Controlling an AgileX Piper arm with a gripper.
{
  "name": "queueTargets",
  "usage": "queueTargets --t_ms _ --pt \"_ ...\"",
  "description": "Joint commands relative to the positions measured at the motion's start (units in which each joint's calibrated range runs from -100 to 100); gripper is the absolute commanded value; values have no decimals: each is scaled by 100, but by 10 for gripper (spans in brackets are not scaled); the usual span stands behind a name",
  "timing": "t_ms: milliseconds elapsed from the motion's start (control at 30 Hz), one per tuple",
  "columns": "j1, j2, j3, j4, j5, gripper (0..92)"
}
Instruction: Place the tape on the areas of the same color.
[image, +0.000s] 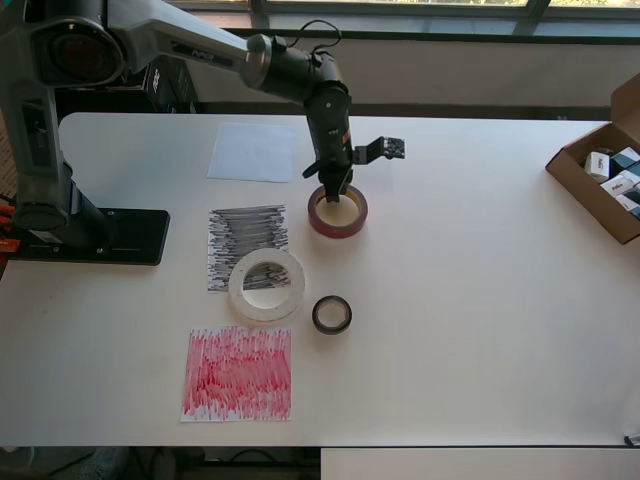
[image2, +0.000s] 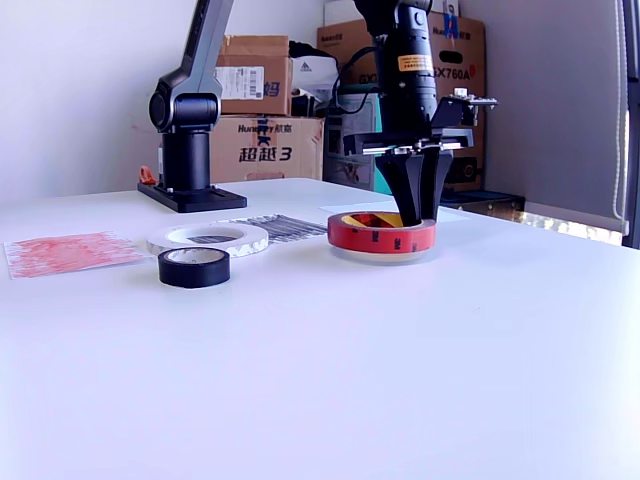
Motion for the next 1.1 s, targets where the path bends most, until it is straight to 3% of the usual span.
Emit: queueTargets --t_ms 0,233,567,1067 --pt "-63 -653 39 742 -15 0" --pt "-316 -2364 866 1099 -268 0" --pt "-1626 -4862 3301 1031 -1848 0" --pt "-3260 -4582 3883 -565 -3543 0"
